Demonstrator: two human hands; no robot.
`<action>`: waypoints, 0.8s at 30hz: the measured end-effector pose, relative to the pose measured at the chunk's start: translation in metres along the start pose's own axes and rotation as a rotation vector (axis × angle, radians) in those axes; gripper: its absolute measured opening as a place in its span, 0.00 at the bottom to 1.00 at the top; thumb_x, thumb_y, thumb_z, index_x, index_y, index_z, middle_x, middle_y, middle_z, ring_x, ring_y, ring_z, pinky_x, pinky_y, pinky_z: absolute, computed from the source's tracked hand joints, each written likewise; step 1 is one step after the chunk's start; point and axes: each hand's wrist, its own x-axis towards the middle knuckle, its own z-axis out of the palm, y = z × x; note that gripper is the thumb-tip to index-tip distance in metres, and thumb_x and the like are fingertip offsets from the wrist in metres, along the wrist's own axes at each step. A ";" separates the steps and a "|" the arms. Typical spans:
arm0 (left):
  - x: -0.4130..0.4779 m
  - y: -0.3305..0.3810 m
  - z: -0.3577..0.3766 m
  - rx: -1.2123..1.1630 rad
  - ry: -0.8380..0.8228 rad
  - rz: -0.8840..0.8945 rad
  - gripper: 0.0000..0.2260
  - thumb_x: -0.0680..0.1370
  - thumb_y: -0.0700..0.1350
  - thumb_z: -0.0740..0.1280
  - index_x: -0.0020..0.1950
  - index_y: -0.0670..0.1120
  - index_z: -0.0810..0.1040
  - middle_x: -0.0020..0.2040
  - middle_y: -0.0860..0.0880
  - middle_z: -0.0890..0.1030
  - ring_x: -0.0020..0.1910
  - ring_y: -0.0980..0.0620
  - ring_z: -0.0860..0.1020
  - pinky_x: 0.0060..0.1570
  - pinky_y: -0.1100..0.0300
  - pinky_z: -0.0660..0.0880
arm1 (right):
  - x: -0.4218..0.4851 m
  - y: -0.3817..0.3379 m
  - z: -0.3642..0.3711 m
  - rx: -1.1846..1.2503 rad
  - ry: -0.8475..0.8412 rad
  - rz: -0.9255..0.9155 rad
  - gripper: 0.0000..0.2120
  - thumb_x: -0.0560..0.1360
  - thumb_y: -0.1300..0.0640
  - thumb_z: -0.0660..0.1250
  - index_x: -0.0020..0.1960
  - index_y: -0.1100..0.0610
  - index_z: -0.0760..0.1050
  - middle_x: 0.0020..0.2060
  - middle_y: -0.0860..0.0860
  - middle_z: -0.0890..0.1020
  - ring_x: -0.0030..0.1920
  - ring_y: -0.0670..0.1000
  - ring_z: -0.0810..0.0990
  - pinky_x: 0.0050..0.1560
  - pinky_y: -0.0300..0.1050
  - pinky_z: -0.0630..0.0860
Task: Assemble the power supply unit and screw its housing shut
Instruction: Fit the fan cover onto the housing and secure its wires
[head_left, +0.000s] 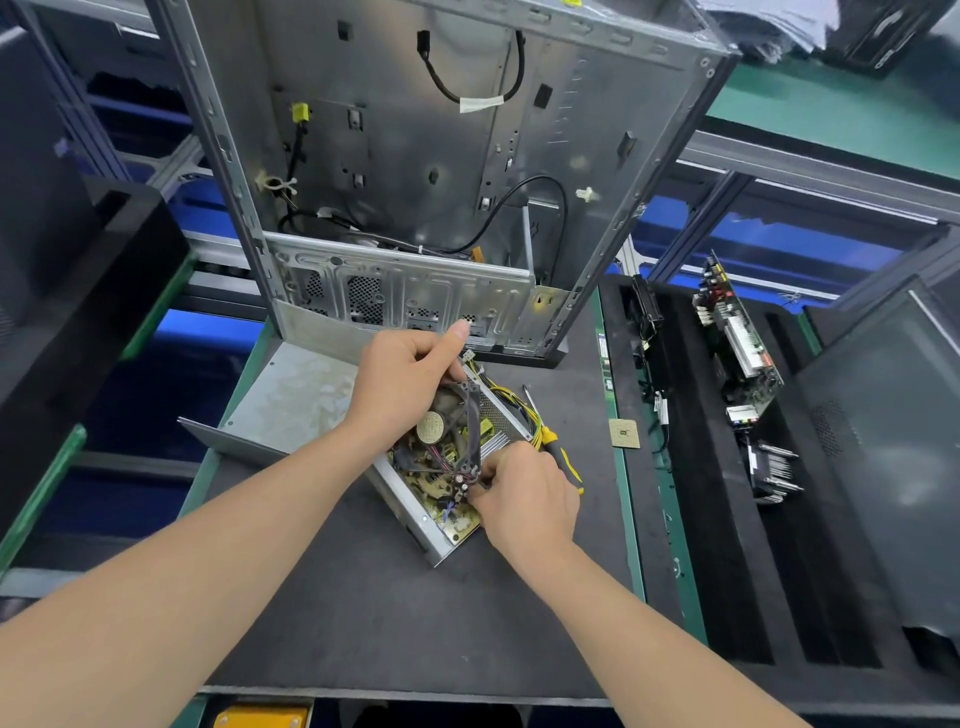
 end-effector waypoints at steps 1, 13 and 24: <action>0.000 0.000 0.000 -0.002 -0.003 -0.005 0.24 0.80 0.65 0.66 0.30 0.52 0.84 0.25 0.51 0.79 0.25 0.59 0.75 0.36 0.65 0.71 | 0.000 0.000 0.000 -0.005 0.002 0.002 0.05 0.74 0.53 0.73 0.41 0.53 0.81 0.38 0.50 0.82 0.46 0.59 0.81 0.37 0.45 0.65; 0.002 -0.002 0.000 0.024 -0.006 -0.044 0.25 0.80 0.66 0.65 0.31 0.53 0.84 0.26 0.53 0.80 0.27 0.61 0.77 0.40 0.61 0.72 | 0.001 -0.001 -0.003 0.014 -0.020 0.005 0.04 0.74 0.52 0.74 0.42 0.50 0.81 0.39 0.50 0.83 0.44 0.58 0.80 0.37 0.44 0.66; 0.000 -0.001 -0.002 0.070 -0.084 -0.103 0.25 0.79 0.68 0.65 0.32 0.52 0.84 0.25 0.53 0.79 0.25 0.63 0.74 0.39 0.58 0.72 | 0.002 0.022 -0.020 0.068 -0.131 -0.241 0.09 0.80 0.56 0.66 0.53 0.48 0.84 0.40 0.49 0.83 0.52 0.57 0.80 0.41 0.45 0.73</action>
